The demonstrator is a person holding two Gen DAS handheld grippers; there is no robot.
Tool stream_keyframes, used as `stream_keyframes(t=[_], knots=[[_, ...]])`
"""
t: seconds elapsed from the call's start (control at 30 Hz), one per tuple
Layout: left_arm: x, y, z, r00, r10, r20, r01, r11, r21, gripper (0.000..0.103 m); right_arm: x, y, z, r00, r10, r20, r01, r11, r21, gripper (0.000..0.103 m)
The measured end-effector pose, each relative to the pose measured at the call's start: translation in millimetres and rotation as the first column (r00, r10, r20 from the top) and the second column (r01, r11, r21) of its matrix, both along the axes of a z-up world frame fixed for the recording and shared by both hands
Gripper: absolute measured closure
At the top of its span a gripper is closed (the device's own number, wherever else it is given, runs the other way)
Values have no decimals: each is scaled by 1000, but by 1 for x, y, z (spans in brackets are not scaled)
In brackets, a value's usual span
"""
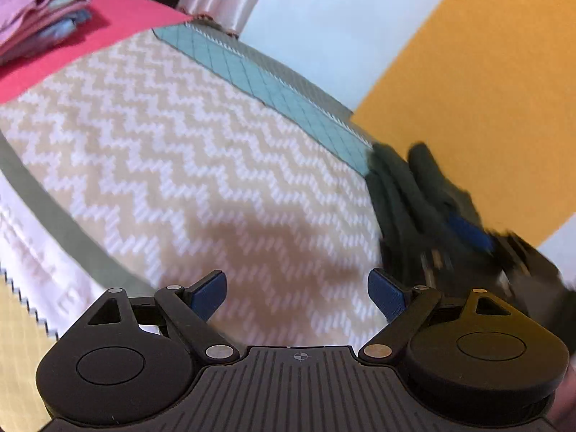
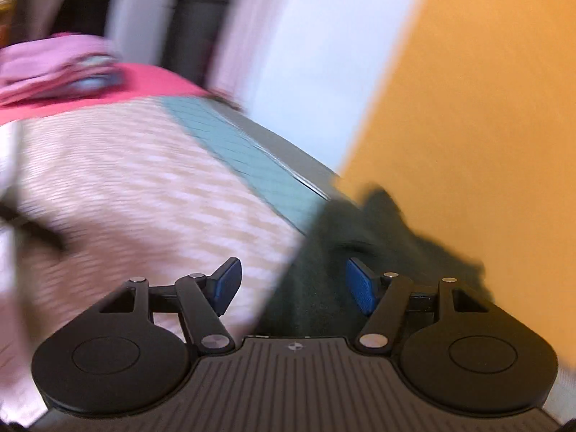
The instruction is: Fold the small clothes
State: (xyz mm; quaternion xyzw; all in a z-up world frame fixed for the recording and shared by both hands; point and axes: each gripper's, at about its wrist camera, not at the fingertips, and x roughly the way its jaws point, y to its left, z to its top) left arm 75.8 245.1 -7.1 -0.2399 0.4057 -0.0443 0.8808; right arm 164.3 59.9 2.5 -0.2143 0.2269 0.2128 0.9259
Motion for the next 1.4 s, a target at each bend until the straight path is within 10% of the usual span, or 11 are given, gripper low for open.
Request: stream_keyframes(t=[0.2,0.43,0.6,0.73,0.87,1.07,1.23,1.4], knots=[[42,-38,33,995,-86,58,81,993,82,0,-67,-32,16,984,61,170,-58,998,-20,19],[111,-134,52,968,-248,48,234,953,191,0,-77,-58,-7,994,-4,109,13,996,-83,22],[154,-195,45,963,-270,22,247,909,337,0,-61,-52,-4,995,-7,104,14,998,-67,40],[177,-198,12,980,-179,-84,197,865,462,0,-47,-43,-16,994,8,108,5,992,-122,74],[167,-158,-10,985,-153,-77,170,932,321,0,-64,-20,-39,985,111,133,-78,969,-233,85],[149,-129,-18,990,-129,-51,138,955,263,0,-90,-8,-66,961,213,174,-136,918,-373,86],[145,-133,-15,992,-121,-36,126,952,278,0,-92,-24,-50,962,244,124,-191,923,-334,83],[142,-138,-12,992,-121,-19,121,942,312,0,-82,-74,-2,978,210,7,-209,977,-44,82]])
